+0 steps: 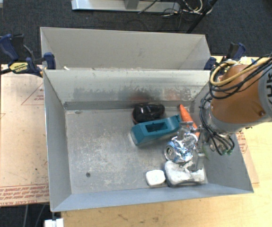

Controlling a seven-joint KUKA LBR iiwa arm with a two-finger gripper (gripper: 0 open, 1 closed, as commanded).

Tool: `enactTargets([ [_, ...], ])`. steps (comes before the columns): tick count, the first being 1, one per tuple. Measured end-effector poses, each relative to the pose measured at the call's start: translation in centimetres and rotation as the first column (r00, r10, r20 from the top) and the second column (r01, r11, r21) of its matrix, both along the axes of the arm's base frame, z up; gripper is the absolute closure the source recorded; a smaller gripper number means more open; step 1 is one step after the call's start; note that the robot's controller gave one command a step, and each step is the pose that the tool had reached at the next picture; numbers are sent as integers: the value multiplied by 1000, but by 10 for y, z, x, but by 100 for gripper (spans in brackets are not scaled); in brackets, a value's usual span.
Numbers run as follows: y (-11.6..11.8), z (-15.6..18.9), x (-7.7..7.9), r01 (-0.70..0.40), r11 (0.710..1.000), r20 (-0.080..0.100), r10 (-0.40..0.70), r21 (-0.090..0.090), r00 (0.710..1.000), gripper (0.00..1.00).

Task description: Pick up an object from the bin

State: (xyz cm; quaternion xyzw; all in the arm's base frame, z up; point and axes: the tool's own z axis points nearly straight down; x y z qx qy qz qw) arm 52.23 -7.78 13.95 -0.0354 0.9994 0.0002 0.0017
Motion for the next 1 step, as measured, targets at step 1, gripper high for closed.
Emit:
enactTargets([
  [1,-20,-72,18,-110,994,-7,110,4,994,0],
])
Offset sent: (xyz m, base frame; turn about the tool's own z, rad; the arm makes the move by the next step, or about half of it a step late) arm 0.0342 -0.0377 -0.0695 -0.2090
